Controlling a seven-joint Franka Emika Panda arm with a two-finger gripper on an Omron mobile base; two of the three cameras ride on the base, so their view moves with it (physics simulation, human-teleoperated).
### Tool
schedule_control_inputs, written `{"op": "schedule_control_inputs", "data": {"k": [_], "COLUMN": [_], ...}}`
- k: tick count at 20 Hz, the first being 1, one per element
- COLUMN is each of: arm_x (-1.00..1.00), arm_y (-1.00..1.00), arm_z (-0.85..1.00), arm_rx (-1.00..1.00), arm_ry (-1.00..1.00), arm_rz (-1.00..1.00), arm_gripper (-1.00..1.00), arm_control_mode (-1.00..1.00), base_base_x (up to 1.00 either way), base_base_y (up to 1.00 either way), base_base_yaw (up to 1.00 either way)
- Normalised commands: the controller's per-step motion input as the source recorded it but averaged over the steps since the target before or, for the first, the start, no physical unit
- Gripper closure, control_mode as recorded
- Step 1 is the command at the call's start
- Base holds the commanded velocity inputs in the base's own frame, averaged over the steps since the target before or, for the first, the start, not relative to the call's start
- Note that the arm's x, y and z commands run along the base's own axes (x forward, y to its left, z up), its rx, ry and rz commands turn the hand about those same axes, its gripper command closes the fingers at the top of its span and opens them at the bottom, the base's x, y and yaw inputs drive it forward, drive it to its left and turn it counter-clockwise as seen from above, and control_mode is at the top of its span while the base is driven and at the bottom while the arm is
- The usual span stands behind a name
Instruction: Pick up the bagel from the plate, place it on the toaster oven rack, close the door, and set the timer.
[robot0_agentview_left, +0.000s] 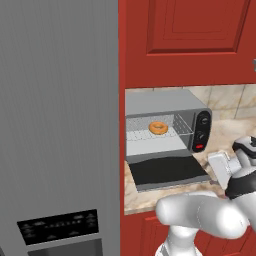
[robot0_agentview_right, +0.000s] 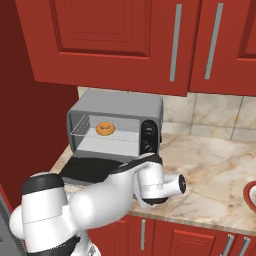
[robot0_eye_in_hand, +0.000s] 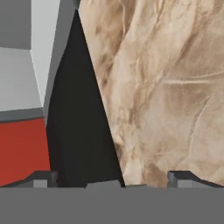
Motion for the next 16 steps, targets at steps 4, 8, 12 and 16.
{"op": "schedule_control_inputs", "data": {"k": [4, 8, 12, 16], "arm_x": [0.21, 0.17, 0.09, 0.00], "arm_y": [0.00, 0.00, 0.14, 0.31], "arm_z": [-0.18, -0.13, -0.02, -0.01], "arm_rx": [0.05, 0.07, 0.10, 0.10], "arm_ry": [0.00, 0.00, 0.02, 0.08], "arm_rz": [-0.02, 0.00, 0.00, 0.00], "arm_gripper": [-1.00, -1.00, -1.00, -1.00], "arm_control_mode": [-1.00, -1.00, -1.00, -1.00], "base_base_x": [0.00, 0.00, 0.00, 0.00], "base_base_y": [0.00, 0.00, 0.00, 0.00], "base_base_yaw": [0.00, 0.00, 0.00, 0.00]}}
